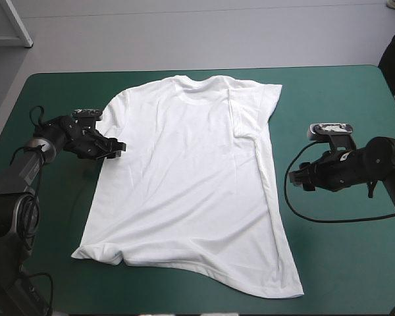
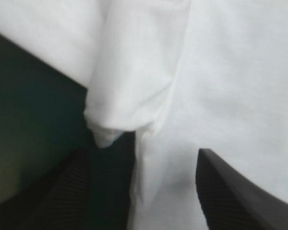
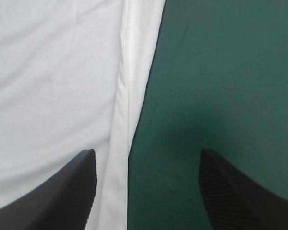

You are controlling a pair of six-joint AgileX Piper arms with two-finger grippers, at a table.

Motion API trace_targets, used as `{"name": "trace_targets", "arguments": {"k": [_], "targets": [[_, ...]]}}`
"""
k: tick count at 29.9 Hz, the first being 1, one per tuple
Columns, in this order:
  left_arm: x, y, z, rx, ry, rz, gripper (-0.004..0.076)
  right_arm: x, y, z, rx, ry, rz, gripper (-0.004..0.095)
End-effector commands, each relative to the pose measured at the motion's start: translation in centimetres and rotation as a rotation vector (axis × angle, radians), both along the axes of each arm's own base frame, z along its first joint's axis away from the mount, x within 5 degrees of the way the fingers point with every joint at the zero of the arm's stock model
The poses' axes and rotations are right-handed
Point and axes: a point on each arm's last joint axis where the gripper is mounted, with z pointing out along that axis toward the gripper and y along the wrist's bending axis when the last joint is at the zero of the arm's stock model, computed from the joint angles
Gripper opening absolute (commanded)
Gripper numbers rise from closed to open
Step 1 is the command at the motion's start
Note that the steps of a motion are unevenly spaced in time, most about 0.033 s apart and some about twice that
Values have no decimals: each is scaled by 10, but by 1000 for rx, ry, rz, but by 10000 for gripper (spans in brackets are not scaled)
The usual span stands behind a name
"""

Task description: Fold the cloth

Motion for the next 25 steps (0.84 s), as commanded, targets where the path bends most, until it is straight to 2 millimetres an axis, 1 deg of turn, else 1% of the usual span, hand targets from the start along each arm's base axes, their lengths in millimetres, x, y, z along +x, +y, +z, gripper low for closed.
{"name": "trace_targets", "arguments": {"k": [1, 3, 5, 6, 8, 10, 12, 15, 21, 25], "targets": [[4, -5, 14, -51, -58, 7, 334, 8, -1, 16, 20, -98, -19, 580], [5, -4, 11, -42, -53, 2, 239, 14, -1, 16, 20, -91, -18, 580], [5, -4, 9, -32, -48, -4, 162, 22, 2, 16, 16, -92, -5, 580], [5, -4, 9, -27, -50, -13, 106, 26, 6, 17, 7, -94, 12, 580], [5, -4, 9, -16, -55, -33, 30, 35, 15, 18, -4, -106, 46, 580], [5, -4, 9, -18, -56, -41, 19, 46, 28, 18, -17, -121, 82, 581], [5, -4, 9, -19, -52, -43, 19, 59, 39, 14, -25, -124, 87, 580], [4, -4, 9, -20, -50, -43, 19, 82, 50, 1, -24, -85, 86, 580], [5, -4, 9, -18, -57, -41, 19, 123, 58, -29, -53, -19, 95, 580], [5, -4, 9, -18, -57, -41, 19, 143, 61, -49, -79, 24, 102, 580]]}}
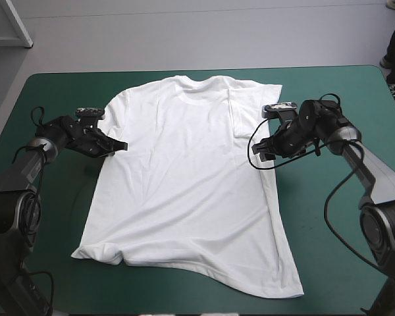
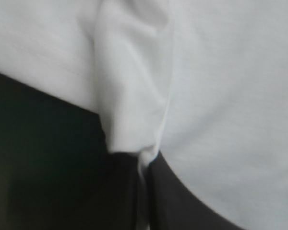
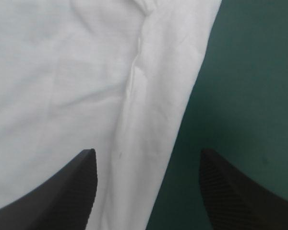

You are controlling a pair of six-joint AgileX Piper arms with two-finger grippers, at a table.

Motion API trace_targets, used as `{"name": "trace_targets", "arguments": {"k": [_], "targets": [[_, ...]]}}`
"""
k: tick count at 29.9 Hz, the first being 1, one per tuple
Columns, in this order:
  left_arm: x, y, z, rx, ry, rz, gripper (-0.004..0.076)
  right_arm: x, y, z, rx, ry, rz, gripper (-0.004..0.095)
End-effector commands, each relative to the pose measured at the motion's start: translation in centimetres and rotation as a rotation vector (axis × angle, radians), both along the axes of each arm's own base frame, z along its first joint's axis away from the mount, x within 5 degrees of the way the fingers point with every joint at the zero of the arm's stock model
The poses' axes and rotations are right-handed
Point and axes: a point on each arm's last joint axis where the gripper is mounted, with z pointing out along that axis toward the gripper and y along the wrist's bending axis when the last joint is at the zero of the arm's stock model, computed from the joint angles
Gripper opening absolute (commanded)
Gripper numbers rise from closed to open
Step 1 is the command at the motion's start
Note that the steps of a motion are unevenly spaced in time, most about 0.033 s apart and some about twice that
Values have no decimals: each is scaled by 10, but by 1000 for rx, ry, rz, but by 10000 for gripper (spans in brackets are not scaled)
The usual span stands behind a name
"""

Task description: Fold the cloth

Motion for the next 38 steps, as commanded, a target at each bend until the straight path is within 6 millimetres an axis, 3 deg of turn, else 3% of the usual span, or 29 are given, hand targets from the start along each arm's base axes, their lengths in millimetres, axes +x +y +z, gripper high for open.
{"name": "trace_targets", "arguments": {"k": [1, 10, 13, 18, 19, 22, 25, 30, 35, 38], "targets": [[-1, -3, 15, -14, -32, -2, 19, 13, 2, 13, 5, -67, 1, 580], [-1, -3, 15, -18, -32, 0, 19, 27, 18, -16, -23, -21, 41, 535], [-1, -3, 15, -18, -30, -1, 19, 28, 29, -25, -18, -22, 58, 381], [-1, -3, 15, -11, -30, -18, 19, 33, 36, -23, 19, -82, 45, 19], [-1, -3, 15, -11, -32, -17, 19, 33, 37, -23, 23, -86, 43, -22], [-2, -3, 20, -5, -50, -23, 19, 32, 36, -18, 20, -102, 44, -17], [-3, -3, 30, 1, -80, -26, 19, 32, 36, -7, 21, -124, 50, -17], [-4, -4, 70, -4, -159, -39, 19, 28, 34, 39, 34, -230, 59, -17], [-8, -7, 135, -7, -280, -78, 19, 14, 23, 96, -14, -365, 66, -17], [-15, -8, 183, 1, -379, -106, 19, 5, 17, 130, -37, -453, 61, -17]]}}
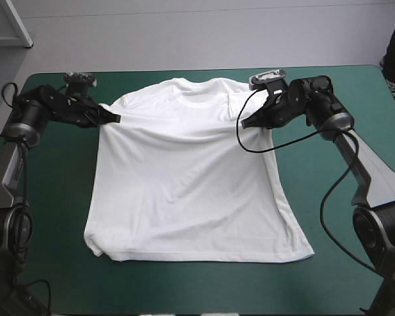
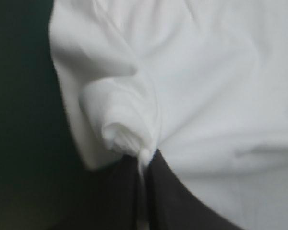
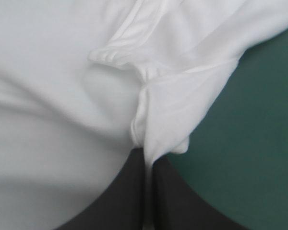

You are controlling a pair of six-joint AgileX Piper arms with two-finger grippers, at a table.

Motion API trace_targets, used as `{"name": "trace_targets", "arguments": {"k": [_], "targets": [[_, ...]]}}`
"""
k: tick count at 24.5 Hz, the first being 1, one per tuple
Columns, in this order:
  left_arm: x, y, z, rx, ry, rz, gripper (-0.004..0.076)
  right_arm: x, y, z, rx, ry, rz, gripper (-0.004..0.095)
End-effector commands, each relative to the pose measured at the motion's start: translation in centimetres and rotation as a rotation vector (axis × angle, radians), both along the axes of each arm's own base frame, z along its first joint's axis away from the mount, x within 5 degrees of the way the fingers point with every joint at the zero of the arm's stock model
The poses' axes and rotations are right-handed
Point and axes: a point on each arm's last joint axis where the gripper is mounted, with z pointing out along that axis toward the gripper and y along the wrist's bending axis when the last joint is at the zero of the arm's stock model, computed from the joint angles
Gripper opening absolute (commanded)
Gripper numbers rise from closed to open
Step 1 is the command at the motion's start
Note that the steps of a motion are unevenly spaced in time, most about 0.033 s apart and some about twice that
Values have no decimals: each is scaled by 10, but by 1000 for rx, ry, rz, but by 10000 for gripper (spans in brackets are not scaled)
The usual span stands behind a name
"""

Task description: Fold the cloth

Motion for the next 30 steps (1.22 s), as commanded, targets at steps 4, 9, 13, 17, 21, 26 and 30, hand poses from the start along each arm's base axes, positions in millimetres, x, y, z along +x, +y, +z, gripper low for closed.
{"name": "trace_targets", "arguments": {"k": [4, 9, 13, 17, 21, 26, 30], "targets": [[-36, -6, 144, -15, -348, -36, 19, -32, -16, 121, 54, -355, -31, -17], [-66, -8, 213, -5, -518, -57, 19, -58, -23, 185, 112, -527, -32, -17], [-93, -3, 250, 69, -613, -25, 19, -83, -31, 231, 142, -658, -36, -17], [-101, -1, 259, 104, -639, -13, 19, -96, -36, 256, 173, -780, -46, -17], [-81, -1, 249, 64, -627, 10, 19, -85, -33, 262, 193, -892, -47, -17], [-14, -1, 218, -43, -687, 49, 19, -24, -25, 241, 204, -1057, -79, -17], [17, 2, 205, -94, -772, 94, 19, 14, -39, 224, 291, -1122, -151, -17]]}}
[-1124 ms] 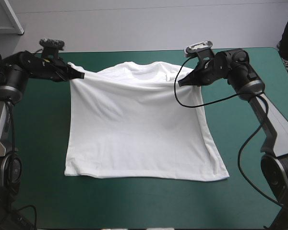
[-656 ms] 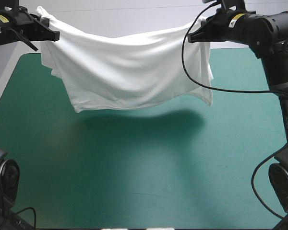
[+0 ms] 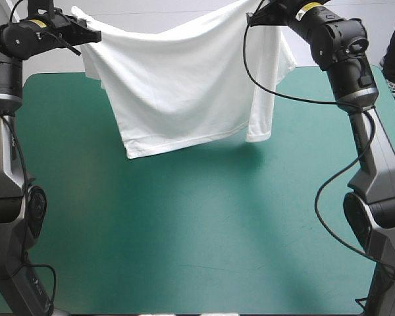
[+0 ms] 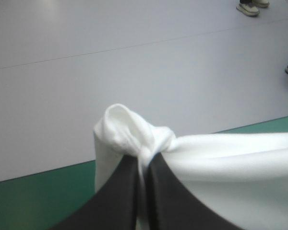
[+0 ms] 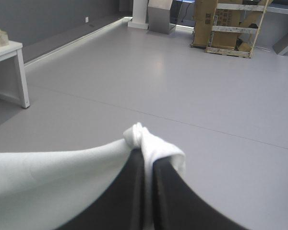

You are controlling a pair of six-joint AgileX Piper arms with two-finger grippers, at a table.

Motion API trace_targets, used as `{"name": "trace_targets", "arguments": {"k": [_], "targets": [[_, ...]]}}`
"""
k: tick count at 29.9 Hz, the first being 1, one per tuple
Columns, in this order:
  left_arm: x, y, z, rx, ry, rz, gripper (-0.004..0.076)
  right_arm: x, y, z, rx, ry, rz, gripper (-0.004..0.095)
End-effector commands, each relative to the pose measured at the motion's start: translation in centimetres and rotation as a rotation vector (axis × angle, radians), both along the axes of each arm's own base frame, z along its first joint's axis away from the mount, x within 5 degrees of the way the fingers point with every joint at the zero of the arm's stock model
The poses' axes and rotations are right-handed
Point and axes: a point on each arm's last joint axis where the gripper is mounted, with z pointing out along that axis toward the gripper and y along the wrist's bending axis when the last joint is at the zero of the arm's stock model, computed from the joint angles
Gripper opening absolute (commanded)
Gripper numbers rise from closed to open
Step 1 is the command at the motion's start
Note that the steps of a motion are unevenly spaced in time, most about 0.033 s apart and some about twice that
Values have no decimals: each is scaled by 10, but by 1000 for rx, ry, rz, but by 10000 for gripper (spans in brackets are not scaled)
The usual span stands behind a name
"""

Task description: Fold the cloth

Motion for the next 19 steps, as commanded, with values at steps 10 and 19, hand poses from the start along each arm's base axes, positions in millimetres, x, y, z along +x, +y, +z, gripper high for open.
{"name": "trace_targets", "arguments": {"k": [10, 19], "targets": [[-30, -1, 61, 2, -266, 19, 19, -18, -66, 42, 97, -46, -77, -17], [-17, -4, -1, 90, 189, -81, 19, -3, -69, -30, -16, 507, -49, -17]]}}
